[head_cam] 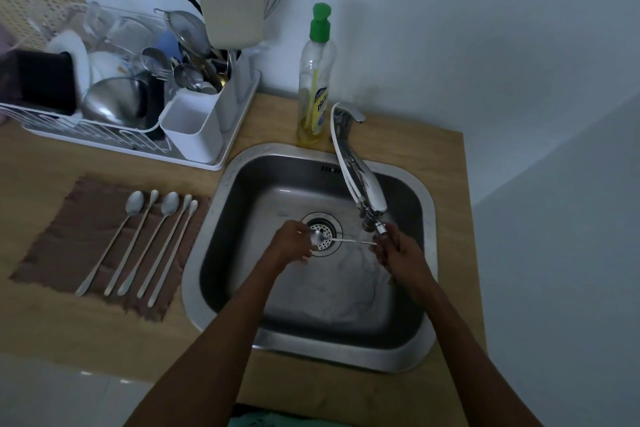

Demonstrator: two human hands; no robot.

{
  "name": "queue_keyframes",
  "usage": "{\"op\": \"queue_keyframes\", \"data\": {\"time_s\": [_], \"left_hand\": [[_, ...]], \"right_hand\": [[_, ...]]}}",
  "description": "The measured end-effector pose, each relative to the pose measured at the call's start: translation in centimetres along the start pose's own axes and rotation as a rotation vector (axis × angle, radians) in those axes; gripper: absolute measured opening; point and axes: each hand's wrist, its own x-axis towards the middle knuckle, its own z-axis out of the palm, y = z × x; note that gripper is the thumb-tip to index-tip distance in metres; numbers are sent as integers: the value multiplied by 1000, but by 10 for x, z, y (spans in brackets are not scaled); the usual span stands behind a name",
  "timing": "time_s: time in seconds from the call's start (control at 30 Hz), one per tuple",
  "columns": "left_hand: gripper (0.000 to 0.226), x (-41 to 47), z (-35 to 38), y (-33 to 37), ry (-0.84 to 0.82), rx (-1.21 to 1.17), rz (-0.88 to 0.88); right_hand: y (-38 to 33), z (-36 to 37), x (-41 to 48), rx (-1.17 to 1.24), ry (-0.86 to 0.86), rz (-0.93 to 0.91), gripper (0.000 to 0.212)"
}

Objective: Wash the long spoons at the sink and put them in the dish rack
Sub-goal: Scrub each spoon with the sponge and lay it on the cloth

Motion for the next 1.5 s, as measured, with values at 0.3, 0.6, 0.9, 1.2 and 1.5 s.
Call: {"op": "queue_keyframes", "data": {"time_s": [0.3,0.6,0.9,1.2,1.5], "left_hand": [[21,-10,59,34,-249,226,172],[18,-14,59,18,2,-376,53],[9,-19,56,19,31,-1018,-176],[11,-22,64,10,228,-774,-87],[11,-13,27,21,366,-669,-4]], "right_hand": [[-3,-65,-8,-120,186,-45,25],[-11,-74,-16,-178,31,-15,21],[-12,-31,-12,-139,-294,71,20],[-3,18,-19,-111,-192,28,32],[-2,29,-15,100,-142,74,39]]}}
